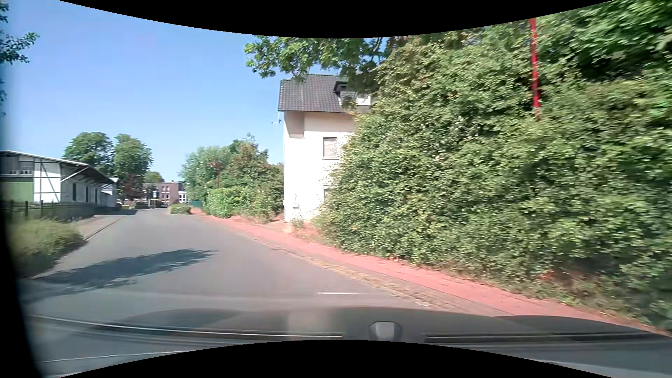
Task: Follow the waypoints while adhering to traffic rules and regulations
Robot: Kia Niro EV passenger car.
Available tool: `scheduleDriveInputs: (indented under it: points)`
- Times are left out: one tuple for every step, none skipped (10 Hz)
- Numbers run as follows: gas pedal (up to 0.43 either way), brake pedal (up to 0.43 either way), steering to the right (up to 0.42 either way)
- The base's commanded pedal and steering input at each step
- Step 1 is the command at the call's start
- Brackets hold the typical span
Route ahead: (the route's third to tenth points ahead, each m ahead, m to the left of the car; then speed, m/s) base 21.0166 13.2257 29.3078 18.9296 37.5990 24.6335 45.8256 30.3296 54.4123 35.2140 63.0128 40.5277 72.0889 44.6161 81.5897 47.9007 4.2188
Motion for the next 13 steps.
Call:
scheduleDriveInputs:
  points:
    - [0.268,0.012,-0.508]
    - [0.268,0.006,-0.464]
    - [0.268,0.006,-0.431]
    - [0.268,0.012,-0.385]
    - [0.268,0.006,-0.341]
    - [0.268,0.006,-0.292]
    - [0.268,0.006,-0.258]
    - [0.268,0.006,-0.211]
    - [0.268,0.006,-0.173]
    - [0.260,0.006,-0.139]
    - [0.260,0.006,-0.118]
    - [0.260,0.006,-0.099]
    - [0.260,0.006,-0.080]
